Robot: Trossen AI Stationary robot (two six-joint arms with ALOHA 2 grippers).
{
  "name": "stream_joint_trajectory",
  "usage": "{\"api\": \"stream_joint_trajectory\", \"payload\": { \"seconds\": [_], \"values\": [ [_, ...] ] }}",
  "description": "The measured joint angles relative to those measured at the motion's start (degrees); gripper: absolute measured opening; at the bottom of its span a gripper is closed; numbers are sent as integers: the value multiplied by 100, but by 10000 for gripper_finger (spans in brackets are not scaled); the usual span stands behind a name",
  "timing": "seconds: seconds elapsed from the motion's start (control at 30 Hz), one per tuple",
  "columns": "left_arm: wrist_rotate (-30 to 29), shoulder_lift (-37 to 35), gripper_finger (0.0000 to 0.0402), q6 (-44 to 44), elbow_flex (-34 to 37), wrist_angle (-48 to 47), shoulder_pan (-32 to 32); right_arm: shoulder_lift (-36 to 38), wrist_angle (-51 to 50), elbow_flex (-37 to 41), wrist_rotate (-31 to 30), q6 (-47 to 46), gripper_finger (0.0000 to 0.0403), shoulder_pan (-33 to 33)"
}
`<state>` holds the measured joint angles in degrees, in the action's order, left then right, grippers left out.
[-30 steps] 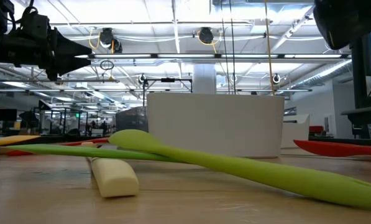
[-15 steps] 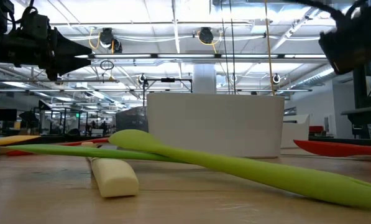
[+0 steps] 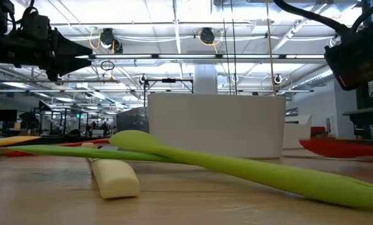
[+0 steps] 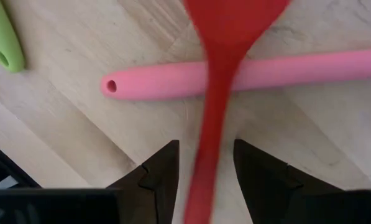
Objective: Pick & Place Kitchen Items
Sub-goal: Put the red serving spoon into top white bin
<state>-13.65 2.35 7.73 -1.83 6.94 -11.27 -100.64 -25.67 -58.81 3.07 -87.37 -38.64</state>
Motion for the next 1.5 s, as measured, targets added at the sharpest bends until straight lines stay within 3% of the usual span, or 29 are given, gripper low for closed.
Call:
{"api": "stream_joint_trajectory", "payload": {
  "seconds": [0.7,1.5],
  "values": [
    [0,0,250,-2,0,-262,-1,-22,-34,0,-9,-443,139,-11],
    [0,0,250,-2,0,-268,-1,-28,-61,2,-24,-201,139,-6]
  ]
}}
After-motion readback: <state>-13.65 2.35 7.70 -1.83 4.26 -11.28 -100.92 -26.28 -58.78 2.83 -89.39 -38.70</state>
